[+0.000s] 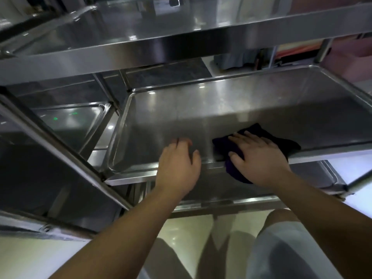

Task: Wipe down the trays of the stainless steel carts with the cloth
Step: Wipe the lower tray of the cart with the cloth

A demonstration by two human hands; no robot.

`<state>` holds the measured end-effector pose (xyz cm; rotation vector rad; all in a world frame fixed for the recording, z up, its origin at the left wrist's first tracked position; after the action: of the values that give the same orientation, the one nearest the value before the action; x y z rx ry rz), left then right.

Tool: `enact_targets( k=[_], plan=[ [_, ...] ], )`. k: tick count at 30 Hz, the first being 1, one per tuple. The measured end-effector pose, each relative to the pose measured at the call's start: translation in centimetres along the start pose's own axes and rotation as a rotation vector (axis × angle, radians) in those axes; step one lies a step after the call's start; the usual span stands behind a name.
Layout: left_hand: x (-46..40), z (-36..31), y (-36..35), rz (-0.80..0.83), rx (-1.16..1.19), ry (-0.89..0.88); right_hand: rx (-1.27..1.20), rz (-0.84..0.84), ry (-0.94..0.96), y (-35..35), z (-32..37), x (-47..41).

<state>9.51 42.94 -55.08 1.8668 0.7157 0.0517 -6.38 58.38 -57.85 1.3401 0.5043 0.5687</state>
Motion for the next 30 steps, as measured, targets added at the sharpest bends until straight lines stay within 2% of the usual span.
enact_targets(
  k=[3, 9, 15, 20, 23, 26, 30],
  plan=[
    [-2.8, -0.9, -2.5, 0.031, -0.084, -0.013, -0.018, 0.063, 0.005, -0.2, -0.1, -0.5],
    [-3.8, -0.1, -5.7, -0.011, -0.144, -0.011, -0.054, 0.244, 0.033, -0.6, -0.3, -3.7],
    [-3.8, -0.3, -6.1, -0.085, -0.153, -0.008, -0.043, 0.151, 0.092, -1.2, 2.3, -10.0],
    [-3.9, -0.1, -6.3, 0.002, -0.18, -0.052, -0.085, 0.129, 0.102, -1.5, 3.2, -17.4],
    [-4.1, 0.0, -6.4, 0.002, -0.199, -0.046, -0.076, 0.108, 0.062, -1.4, 2.0, -20.4],
    [-4.3, 0.3, -6.7, 0.0, -0.214, -0.041, -0.085, 0.084, 0.048, -1.1, 1.4, -20.2],
    [-4.4, 0.7, -7.0, 0.072, -0.214, -0.007, -0.079, 0.13, 0.116, -1.3, 1.2, -13.6]
  ],
)
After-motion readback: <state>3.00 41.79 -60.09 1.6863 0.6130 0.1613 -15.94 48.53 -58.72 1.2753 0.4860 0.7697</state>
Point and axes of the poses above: each hand's wrist, its own x-axis away from the middle knuckle, its own y-axis out of the back of the hand, z = x × y, the point moved 4 cm from there along -x, towards the middle knuckle, and after that the axes turned 8 degrees about -y, right-handed, at the moved point
